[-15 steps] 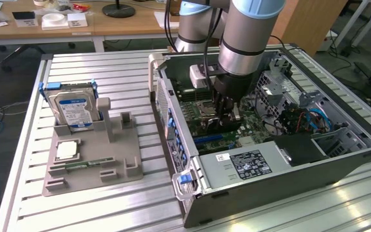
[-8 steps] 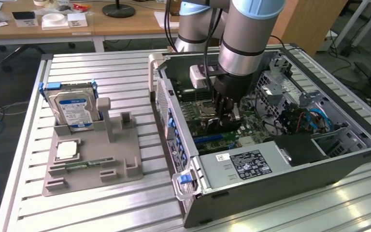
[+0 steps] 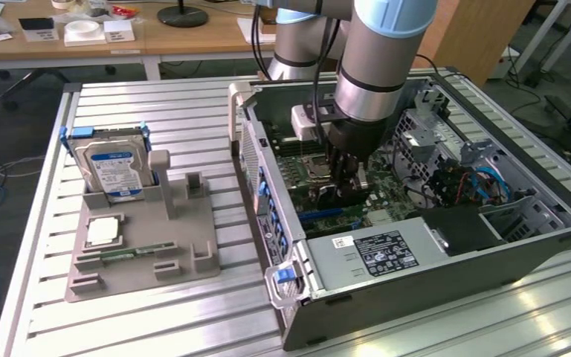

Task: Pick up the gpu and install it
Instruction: 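Insert the gpu into the slot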

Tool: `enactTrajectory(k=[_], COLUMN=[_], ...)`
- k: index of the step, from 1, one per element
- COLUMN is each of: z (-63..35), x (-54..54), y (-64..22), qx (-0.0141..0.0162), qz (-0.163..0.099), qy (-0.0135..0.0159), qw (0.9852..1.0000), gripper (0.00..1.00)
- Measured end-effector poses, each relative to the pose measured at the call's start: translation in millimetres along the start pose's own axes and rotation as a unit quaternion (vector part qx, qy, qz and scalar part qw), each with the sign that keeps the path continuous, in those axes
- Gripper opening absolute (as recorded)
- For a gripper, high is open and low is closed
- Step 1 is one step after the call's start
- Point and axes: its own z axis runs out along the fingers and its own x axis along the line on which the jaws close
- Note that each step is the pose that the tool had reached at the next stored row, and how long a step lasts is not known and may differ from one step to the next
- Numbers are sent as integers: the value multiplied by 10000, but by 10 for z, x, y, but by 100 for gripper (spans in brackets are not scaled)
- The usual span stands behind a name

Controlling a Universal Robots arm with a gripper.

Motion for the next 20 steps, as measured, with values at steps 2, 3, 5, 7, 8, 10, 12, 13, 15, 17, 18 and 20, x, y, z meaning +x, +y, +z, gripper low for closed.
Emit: enactTrajectory(k=[2, 3, 5, 7, 8, 10, 12, 13, 15, 17, 18, 20], z=[4, 11, 28, 37, 41, 56, 68, 68, 69, 71, 72, 75], x=[0, 0, 1, 1, 1, 1, 2, 2, 2, 2, 3, 3], y=[0, 0, 1, 1, 1, 2, 2, 2, 4, 9, 9, 9], qx=[0, 0, 0, 0, 0, 0, 0, 0, 0, 0, 0, 0], qz=[0, 0, 0, 0, 0, 0, 0, 0, 1, 0, 0, 0], qy=[1, -1, 0, 1, 0, 0, 0, 1, 0, 0, 1, 1], qw=[10000, 10000, 10000, 10000, 10000, 10000, 10000, 10000, 10000, 10000, 10000, 10000], gripper=[27, 27, 27, 27, 27, 27, 27, 27, 27, 27, 27, 27])
